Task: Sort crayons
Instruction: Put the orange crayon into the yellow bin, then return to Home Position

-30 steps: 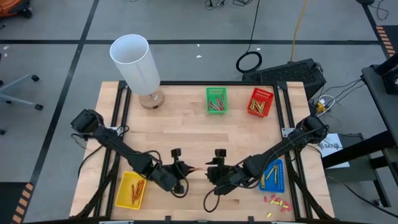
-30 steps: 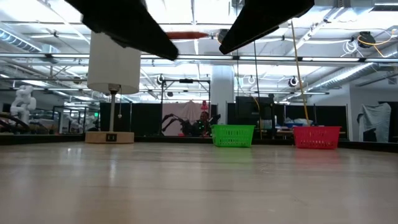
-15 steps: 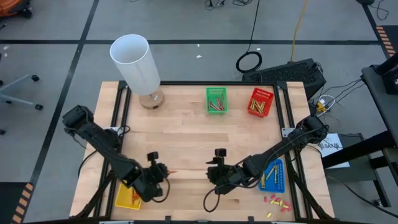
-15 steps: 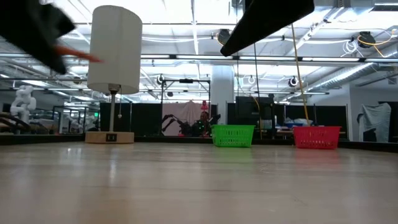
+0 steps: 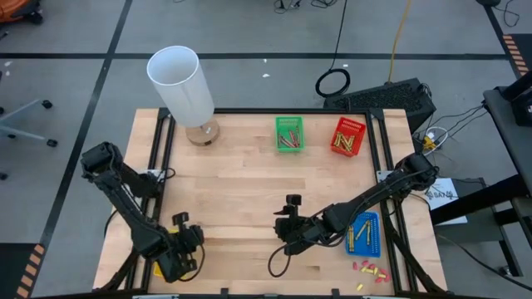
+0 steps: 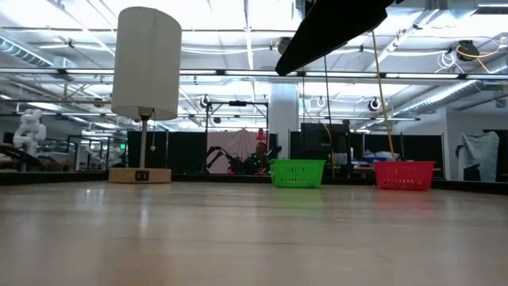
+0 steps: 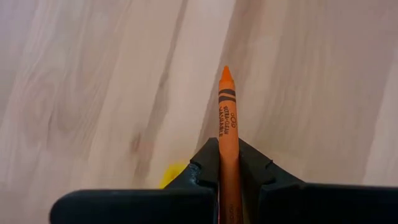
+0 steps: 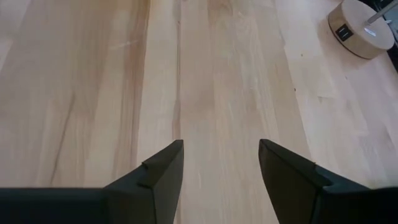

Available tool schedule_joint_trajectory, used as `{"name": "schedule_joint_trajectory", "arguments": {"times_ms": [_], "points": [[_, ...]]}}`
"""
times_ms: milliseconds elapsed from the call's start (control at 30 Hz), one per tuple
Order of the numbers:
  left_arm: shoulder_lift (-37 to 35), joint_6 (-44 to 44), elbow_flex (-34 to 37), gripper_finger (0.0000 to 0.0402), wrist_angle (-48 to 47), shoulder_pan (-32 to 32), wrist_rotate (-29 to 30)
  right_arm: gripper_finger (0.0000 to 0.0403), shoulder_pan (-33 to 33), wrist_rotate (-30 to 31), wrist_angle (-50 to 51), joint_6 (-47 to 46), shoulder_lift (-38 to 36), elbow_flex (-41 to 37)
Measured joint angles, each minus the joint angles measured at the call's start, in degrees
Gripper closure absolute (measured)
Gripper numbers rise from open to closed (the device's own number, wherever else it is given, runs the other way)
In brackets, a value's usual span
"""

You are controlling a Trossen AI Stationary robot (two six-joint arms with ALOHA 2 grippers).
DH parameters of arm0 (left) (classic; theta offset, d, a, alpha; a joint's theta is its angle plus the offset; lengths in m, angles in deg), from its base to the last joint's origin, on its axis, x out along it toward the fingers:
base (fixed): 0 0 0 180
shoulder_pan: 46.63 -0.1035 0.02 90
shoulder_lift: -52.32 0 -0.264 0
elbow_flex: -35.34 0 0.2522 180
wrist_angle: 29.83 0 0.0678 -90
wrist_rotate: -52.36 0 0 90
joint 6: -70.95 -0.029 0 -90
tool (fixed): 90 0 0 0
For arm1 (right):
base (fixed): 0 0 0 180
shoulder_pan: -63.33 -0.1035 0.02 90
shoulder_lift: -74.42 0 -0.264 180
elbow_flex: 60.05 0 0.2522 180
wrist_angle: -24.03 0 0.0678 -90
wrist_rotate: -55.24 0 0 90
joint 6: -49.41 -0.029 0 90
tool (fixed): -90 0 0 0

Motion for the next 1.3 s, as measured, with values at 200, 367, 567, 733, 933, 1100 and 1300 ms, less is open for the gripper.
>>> {"name": "schedule_joint_trajectory", "arguments": {"times_ms": [200,367,567,733,933,1100,1300], "points": [[0.0,13.7,0.0,0.0380,-5.4,4.9,-2.8,0.0209,0.0,-0.2,0.0,0.0,0.0,0.0],[0.0,21.7,0.0,0.0380,-6.8,8.4,-4.4,0.0209,0.0,-0.2,0.0,0.0,0.0,0.0],[0.0,36.4,0.0,0.0380,-6.8,11.8,-6.5,0.0209,0.0,-0.2,0.0,0.0,0.0,0.0],[0.0,45.0,0.0,0.0373,-7.0,13.3,-11.2,0.0209,0.0,-0.2,0.0,0.0,0.0,0.0],[0.0,45.8,0.0,0.0338,-7.4,13.4,-9.0,0.0209,0.0,-0.2,0.0,0.0,0.0,0.0],[0.0,45.5,0.0,0.0297,-9.6,13.0,-8.9,0.0209,0.0,-0.2,0.0,0.0,0.0,0.0],[0.0,37.5,-0.3,0.0268,-13.9,11.3,-4.1,0.0209,-0.1,3.9,-1.2,0.3,0.0,0.0]]}}
